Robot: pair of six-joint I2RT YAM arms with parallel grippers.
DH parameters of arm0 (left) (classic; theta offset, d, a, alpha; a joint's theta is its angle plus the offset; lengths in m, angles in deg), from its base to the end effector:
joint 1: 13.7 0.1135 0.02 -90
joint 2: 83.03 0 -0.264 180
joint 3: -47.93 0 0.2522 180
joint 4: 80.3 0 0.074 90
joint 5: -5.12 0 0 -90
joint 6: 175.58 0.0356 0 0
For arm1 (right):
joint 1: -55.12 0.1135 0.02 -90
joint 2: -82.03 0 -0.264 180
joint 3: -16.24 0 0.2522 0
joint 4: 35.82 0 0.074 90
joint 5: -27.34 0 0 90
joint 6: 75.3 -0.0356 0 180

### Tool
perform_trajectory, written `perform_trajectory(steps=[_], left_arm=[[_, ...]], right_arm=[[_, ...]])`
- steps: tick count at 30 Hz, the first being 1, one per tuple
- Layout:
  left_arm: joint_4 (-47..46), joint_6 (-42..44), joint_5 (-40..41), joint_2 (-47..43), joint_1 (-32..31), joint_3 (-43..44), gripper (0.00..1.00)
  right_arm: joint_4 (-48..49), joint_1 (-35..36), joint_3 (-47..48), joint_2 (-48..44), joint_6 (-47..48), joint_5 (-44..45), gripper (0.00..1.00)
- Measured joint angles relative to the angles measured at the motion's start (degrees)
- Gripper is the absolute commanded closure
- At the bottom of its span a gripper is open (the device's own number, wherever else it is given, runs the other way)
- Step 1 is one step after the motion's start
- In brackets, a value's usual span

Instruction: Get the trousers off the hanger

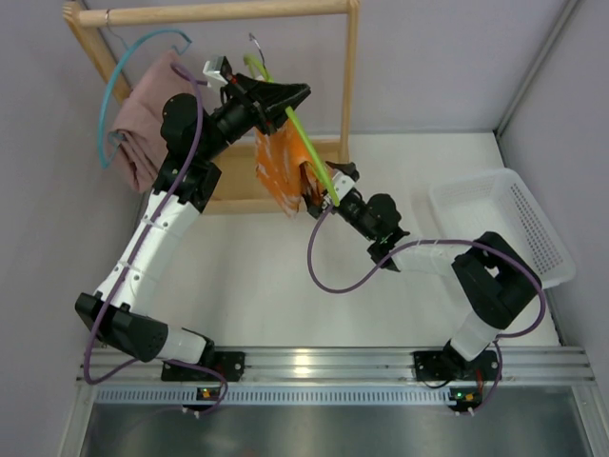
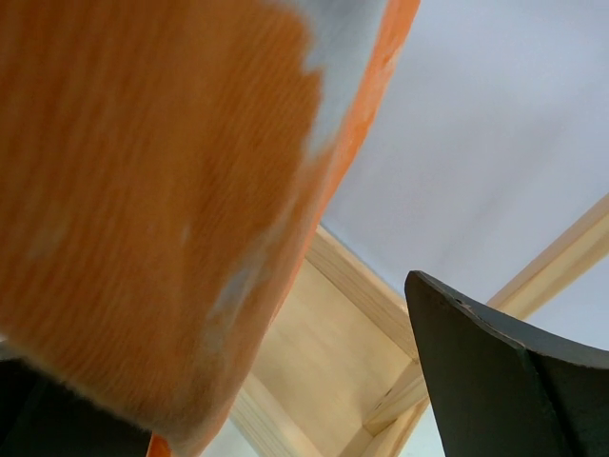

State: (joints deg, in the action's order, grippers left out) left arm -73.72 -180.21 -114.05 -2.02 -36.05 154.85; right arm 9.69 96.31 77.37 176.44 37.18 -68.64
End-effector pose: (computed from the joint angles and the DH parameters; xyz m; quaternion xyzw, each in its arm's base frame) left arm 0.2753 -0.1319 0.5192 -0.1642 0.5732 -0.7492 0.2885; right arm 0.2670 0.2386 0.2615 -0.3652 0.5112 0.1587 0.7617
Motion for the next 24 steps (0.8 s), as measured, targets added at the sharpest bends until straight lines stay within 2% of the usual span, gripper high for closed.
perform_trajectory(steps=[12,15,16,19,20,21,22,24], left_arm=[[0.0,-0.2,0.1,0.0,-0.3,0.0,1.0],[0.0,-0.4,0.1,0.0,-0.3,-0.2,1.0],[0.0,-0.5,0.1,0.0,-0.3,-0.2,1.0],[0.0,-0.6,0.3,0.0,-0.5,-0.2,1.0],[-0.1,-0.6,0.3,0.0,-0.7,-0.2,1.0],[-0.1,-0.6,0.3,0.0,-0.7,-0.2,1.0],[-0.1,-0.6,0.3,0.0,-0.8,-0.3,1.0],[-0.2,-0.6,0.5,0.0,-0.8,-0.8,1.0]], right_arm=[[2.7,-0.2,8.0,0.3,-3.3,1.4,0.01],[3.3,-0.2,8.0,0.3,-3.8,1.4,0.07],[3.4,-0.2,8.0,0.3,-3.9,1.4,0.14],[3.9,-0.2,8.0,0.3,-3.8,1.6,0.25],[4.2,-0.2,8.1,0.3,-3.7,1.7,0.39],[4.4,-0.2,8.2,0.3,-3.6,1.8,0.46],[4.8,-0.2,8.3,0.3,-3.5,1.9,0.63],[5.0,-0.2,8.3,0.2,-3.5,2.3,0.79]])
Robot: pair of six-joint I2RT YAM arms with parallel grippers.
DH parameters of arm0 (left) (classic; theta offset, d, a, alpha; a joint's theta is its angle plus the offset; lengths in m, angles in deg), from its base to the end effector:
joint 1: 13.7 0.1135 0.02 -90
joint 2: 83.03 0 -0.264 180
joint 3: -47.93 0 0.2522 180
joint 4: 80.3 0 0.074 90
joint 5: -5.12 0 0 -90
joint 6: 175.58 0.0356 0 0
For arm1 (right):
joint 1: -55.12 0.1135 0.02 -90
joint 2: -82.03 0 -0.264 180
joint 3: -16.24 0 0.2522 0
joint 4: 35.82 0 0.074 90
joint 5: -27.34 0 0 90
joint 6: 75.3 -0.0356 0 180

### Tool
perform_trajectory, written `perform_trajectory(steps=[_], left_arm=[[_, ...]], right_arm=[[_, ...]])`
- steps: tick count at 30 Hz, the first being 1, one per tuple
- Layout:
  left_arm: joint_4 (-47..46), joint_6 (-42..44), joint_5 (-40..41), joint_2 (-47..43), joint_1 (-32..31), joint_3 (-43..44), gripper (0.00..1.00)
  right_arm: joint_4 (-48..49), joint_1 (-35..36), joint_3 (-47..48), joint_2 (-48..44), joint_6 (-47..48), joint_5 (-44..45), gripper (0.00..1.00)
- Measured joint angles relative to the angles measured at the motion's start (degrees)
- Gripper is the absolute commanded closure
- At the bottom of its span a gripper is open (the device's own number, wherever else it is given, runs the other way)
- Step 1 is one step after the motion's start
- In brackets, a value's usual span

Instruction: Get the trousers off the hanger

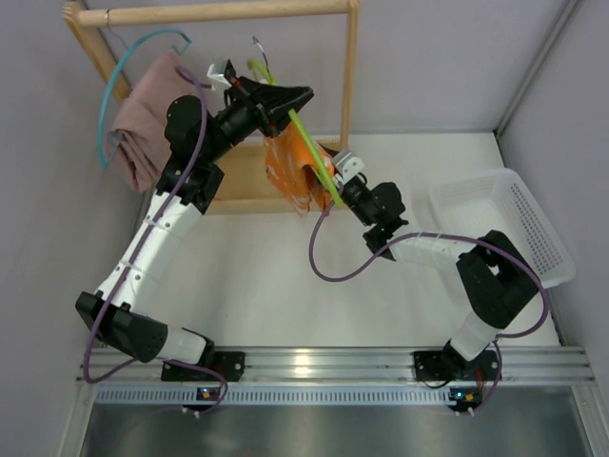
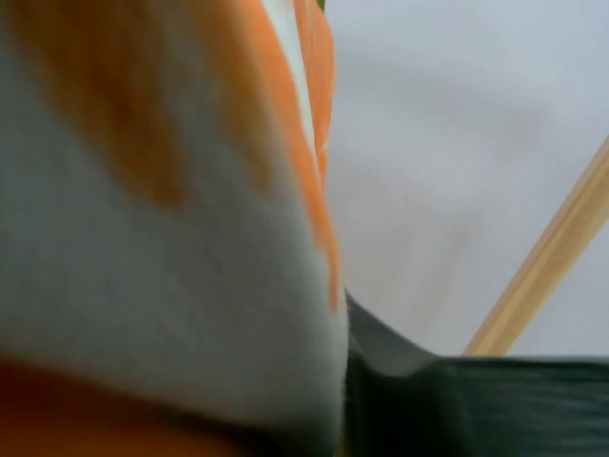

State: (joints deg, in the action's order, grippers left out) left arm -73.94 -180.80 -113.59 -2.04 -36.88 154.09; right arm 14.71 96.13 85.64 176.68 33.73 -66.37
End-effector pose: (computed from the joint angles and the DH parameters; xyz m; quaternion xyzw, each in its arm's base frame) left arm 0.2750 -0.1364 0.5154 -0.1685 0.5746 -0.7505 0.2794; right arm 0.2766 0.2436 0.3158 -0.2913 0.4495 0.1780 0.8255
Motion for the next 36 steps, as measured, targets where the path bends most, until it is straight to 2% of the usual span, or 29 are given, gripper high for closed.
perform_trajectory(steps=[1,2,10,18,27,36], left_arm=[[0.0,0.0,0.1,0.0,0.0,-0.3,1.0],[0.0,0.0,0.1,0.0,0.0,-0.7,1.0],[-0.4,-0.5,0.6,-1.6,-0.2,-5.8,1.0],[-2.3,-1.1,-2.2,-3.3,-0.7,-10.9,1.0],[-4.8,3.1,-6.0,-3.5,-0.6,-16.5,1.0],[-7.8,8.3,-5.4,-5.2,-0.4,-24.7,1.0]], right_arm=[[0.0,0.0,0.0,0.0,-0.2,0.2,0.94],[0.0,0.0,0.0,-0.1,-0.3,0.6,1.0],[-5.6,-0.9,-0.5,-4.0,-1.4,1.9,1.0],[-20.0,-5.0,-1.8,-14.4,-7.4,-0.9,1.0],[-34.6,-10.5,-2.8,-25.7,-19.9,-7.4,1.0],[-44.5,-12.4,3.9,-27.8,-33.9,-10.8,1.0]])
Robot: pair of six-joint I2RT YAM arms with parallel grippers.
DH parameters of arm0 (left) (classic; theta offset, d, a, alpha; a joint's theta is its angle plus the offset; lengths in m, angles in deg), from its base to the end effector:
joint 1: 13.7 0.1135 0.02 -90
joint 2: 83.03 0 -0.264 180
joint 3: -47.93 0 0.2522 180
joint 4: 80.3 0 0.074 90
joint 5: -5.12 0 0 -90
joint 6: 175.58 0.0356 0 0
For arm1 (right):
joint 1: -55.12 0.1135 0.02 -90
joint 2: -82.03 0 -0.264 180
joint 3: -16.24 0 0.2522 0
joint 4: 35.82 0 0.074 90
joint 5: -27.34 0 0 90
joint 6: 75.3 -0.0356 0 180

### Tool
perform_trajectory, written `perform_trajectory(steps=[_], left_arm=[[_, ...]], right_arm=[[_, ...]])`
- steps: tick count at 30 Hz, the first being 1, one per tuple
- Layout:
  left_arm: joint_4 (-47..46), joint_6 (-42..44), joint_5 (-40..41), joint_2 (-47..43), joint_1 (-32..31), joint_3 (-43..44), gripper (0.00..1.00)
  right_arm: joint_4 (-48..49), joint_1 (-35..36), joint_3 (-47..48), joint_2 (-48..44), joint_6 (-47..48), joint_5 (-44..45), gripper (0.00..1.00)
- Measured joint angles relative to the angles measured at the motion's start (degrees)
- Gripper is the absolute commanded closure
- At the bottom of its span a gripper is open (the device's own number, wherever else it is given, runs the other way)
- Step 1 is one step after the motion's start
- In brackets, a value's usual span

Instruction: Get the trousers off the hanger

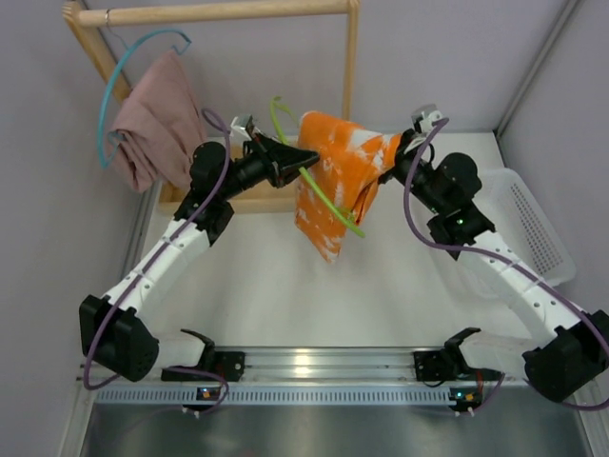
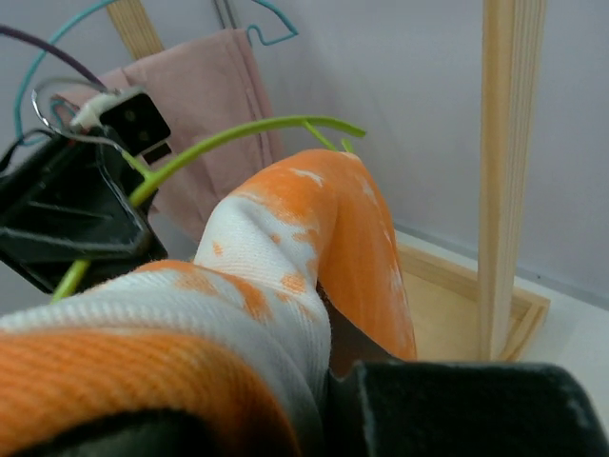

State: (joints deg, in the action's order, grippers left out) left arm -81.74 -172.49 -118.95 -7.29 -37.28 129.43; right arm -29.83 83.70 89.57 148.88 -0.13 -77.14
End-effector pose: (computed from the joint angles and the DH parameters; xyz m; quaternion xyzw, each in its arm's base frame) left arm 0.2748 -0.1417 0.4076 -0.1449 0.6535 -0.6997 0.2497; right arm 0.2352 0.1383 0.4081 -0.1719 0.6049 0.3594 0.6895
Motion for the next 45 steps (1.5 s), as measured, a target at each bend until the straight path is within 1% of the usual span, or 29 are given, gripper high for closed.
perform_trajectory(steps=[6,13,20,25,29,32,40,42,45], left_arm=[[-1.0,2.3,0.7,-3.9,0.3,-5.6,1.0],[-0.2,8.1,0.3,-7.1,0.4,-12.6,1.0],[3.5,12.7,0.4,-7.3,0.9,-18.6,1.0],[4.3,15.0,0.2,-7.6,0.9,-19.5,1.0],[4.3,16.7,-0.6,-8.7,0.9,-19.5,1.0],[4.3,17.9,-1.1,-9.6,0.9,-19.5,1.0],[4.6,19.6,-1.2,-10.3,0.9,-19.2,1.0],[4.7,19.6,-1.2,-10.3,0.9,-18.9,1.0],[4.9,19.6,-1.2,-10.3,0.9,-18.4,1.0]], right_arm=[[-2.4,-0.2,6.4,0.0,-6.4,0.3,1.0],[-3.1,-0.8,12.6,0.0,-11.4,3.2,1.0],[-1.6,-6.3,21.4,-0.1,-13.6,6.8,1.0],[-2.3,-11.0,23.0,-1.6,-12.7,11.0,1.0],[-6.5,-13.6,22.9,-4.5,-7.7,16.7,1.0],[-10.7,-14.4,22.9,-7.5,-2.3,23.1,1.0],[-20.8,-14.9,22.8,-14.6,17.8,45.7,1.0],[-21.5,-15.5,21.2,-16.4,23.3,50.6,1.0],[-22.4,-17.9,16.5,-19.9,30.2,55.5,1.0]])
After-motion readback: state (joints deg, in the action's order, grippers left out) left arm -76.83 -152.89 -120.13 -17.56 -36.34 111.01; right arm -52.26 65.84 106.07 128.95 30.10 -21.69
